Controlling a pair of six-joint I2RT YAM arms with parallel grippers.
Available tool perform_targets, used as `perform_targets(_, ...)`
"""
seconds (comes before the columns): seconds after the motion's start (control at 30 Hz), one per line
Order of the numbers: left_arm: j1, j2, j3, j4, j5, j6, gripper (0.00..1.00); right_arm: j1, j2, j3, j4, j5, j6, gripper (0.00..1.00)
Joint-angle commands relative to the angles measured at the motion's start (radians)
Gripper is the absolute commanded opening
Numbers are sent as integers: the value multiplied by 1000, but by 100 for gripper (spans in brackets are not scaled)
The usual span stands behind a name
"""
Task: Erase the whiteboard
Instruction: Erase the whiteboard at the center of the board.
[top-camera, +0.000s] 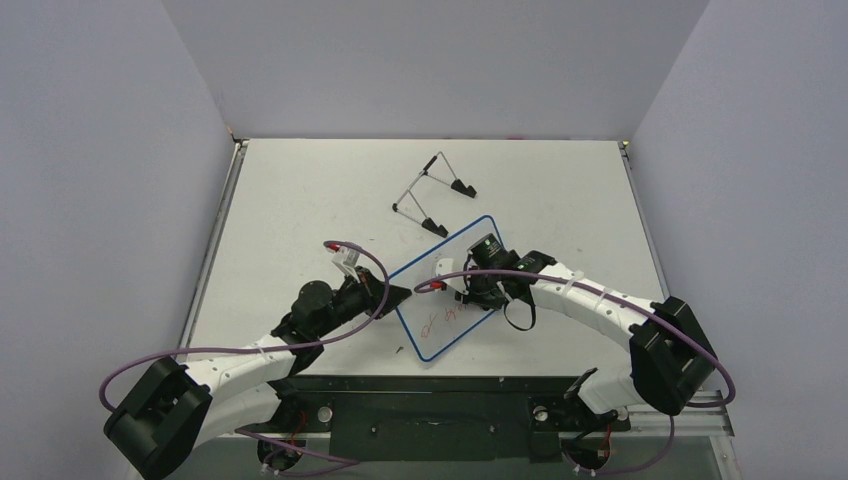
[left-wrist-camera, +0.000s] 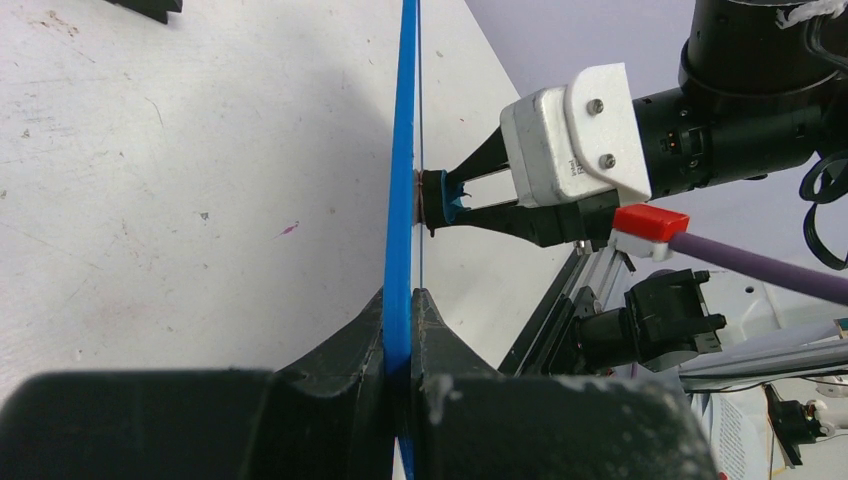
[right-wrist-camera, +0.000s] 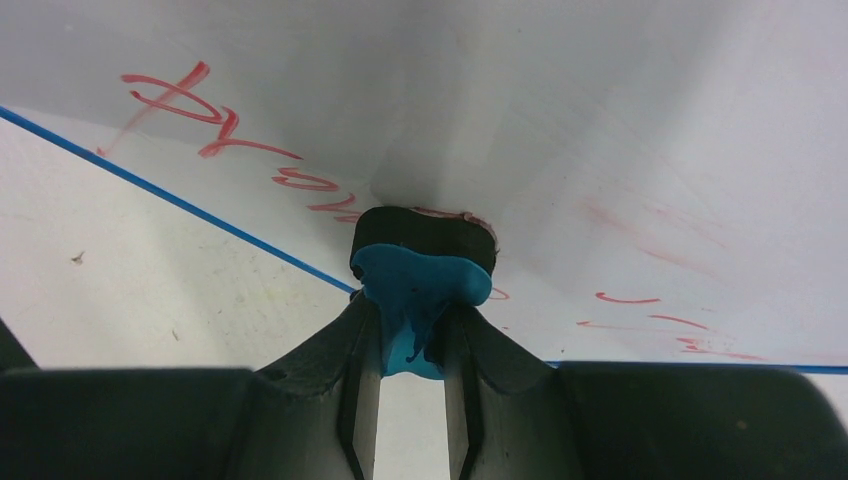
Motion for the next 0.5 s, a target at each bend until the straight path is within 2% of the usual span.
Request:
perform_targets(0.0,-11,-45,21,61,88,26,0,-36,15,3,75,84,52,0)
perform_targets(0.1,-11,-44,23,60,93,27,0,-114,-11,-8,168,153,126,0)
perform_targets(0.27,-10,-24,23,83,103,21,0,-123,-17,-15,209,219,178,0)
perform_targets(0.33,-11,-24,22,89,104,18,0,-93,-8,-15,193,202,159,0)
perform_targets(0.47,-10,-34,22,81,98,19,0,7,-12,-12,103,46,63,0)
